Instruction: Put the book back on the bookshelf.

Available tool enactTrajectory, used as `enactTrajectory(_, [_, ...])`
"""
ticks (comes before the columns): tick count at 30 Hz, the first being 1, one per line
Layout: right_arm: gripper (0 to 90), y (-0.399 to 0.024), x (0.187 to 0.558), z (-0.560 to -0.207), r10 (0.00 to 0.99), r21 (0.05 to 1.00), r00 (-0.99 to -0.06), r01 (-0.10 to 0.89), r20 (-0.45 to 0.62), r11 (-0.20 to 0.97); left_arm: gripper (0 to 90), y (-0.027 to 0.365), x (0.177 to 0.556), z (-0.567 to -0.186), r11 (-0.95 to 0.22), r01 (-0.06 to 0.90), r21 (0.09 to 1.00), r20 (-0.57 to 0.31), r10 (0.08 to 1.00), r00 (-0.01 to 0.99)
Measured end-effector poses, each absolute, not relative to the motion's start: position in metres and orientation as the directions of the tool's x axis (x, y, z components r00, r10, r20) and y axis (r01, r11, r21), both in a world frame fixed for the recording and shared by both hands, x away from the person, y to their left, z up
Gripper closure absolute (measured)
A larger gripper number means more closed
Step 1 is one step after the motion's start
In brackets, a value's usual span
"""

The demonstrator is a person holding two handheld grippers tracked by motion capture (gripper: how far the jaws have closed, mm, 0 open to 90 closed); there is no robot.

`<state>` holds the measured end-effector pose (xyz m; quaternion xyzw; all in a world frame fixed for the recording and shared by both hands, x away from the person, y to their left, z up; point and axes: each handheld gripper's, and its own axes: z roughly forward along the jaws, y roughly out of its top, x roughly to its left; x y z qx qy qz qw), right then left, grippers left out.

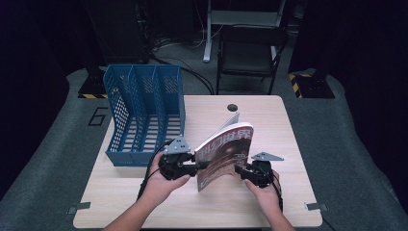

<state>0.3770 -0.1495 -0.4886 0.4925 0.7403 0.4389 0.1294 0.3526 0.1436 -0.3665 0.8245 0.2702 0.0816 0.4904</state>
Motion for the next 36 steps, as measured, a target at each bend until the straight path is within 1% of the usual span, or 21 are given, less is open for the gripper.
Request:
enactTrajectory(4, [58.4,-0.149,0.378,-0.490,0.842,0.777,-0.483,0.615,0.240,0.131,65.8,0.142,0.354,-0.360,-0.375,0.368,0.851,-0.137,0.518,0.844])
enactTrajectory(7, [57.5,-0.150,0.378,-0.490,0.841,0.778,-0.486,0.613,0.238,0.135,65.3,0.141,0.354,-0.356,-0.391,0.356,0.849,-0.120,0.514,0.849])
enactTrajectory(13, [57.3,-0.149,0.378,-0.490,0.840,0.779,-0.488,0.612,0.236,0.137,65.0,0.140,0.354,-0.347,-0.395,0.349,0.850,-0.108,0.517,0.849])
enactTrajectory(24, [57.1,-0.150,0.377,-0.491,0.839,0.782,-0.495,0.606,0.226,0.147,64.5,0.137,0.358,-0.341,-0.402,0.370,0.838,-0.122,0.522,0.844])
enactTrajectory(31, [57.1,-0.150,0.377,-0.491,0.840,0.780,-0.492,0.609,0.230,0.143,64.5,0.133,0.363,-0.331,-0.447,0.398,0.801,-0.127,0.523,0.843])
enactTrajectory(36, [57.0,-0.150,0.377,-0.491,0.840,0.782,-0.492,0.607,0.230,0.142,64.6,0.129,0.367,-0.322,-0.476,0.403,0.782,-0.115,0.525,0.843])
